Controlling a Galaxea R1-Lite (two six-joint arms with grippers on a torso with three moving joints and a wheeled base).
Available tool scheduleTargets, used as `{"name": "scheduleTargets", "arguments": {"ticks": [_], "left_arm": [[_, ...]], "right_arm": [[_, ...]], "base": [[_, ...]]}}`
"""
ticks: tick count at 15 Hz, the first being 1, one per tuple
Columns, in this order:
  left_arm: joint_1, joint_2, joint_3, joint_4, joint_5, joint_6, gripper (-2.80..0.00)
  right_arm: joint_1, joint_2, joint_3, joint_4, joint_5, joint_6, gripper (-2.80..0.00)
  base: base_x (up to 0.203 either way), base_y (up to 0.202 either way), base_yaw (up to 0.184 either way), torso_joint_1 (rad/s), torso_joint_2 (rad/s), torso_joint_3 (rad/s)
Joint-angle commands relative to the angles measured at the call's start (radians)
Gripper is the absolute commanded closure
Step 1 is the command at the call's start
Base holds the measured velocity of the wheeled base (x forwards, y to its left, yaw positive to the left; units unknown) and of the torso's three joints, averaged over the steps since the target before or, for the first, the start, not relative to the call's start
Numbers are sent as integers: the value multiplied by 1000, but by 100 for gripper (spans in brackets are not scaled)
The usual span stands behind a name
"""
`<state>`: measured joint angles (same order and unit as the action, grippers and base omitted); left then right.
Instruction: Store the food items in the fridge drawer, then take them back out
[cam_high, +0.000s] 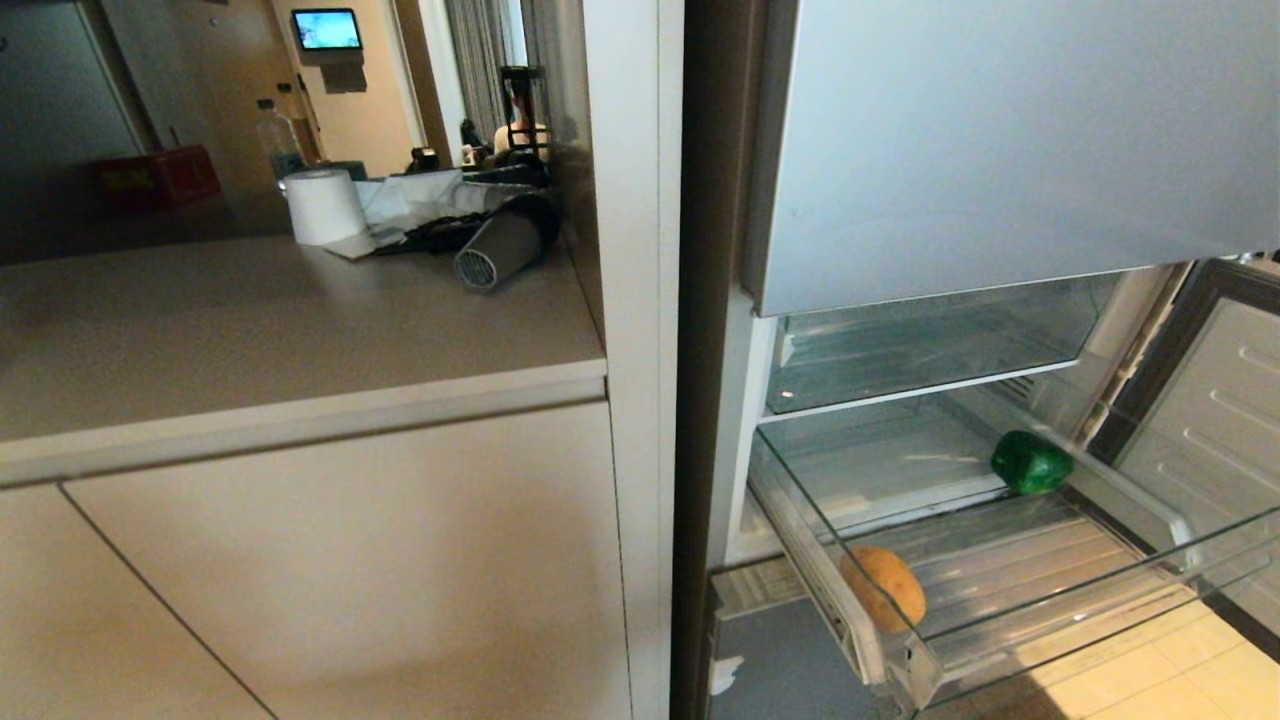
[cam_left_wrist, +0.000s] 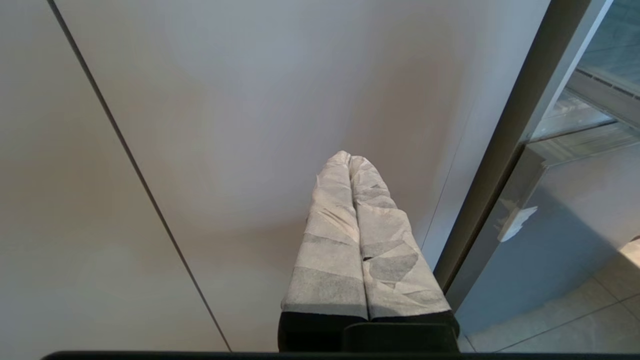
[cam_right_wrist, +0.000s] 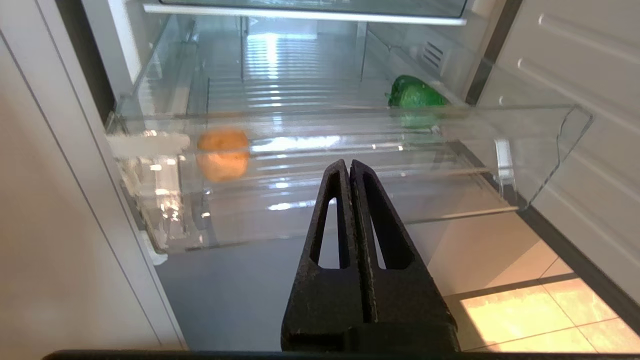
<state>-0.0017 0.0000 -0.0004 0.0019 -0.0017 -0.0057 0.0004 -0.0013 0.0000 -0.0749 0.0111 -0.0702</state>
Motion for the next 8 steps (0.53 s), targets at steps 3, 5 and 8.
{"name": "scheduleTargets", "arguments": {"ticks": [3, 5, 8], "left_arm": [[0, 2, 0, 0, 0, 0, 0], [0, 2, 0, 0, 0, 0, 0], [0, 2, 0, 0, 0, 0, 0]], "right_arm": [[0, 0, 31, -1, 1, -2, 0], [0, 1, 31, 0, 5, -7, 0], [0, 0, 31, 1, 6, -38, 0]], "base": [[0, 0, 0, 160, -347, -187], [0, 0, 0, 151, -341, -188], [0, 0, 0, 153, -327, -171]]}}
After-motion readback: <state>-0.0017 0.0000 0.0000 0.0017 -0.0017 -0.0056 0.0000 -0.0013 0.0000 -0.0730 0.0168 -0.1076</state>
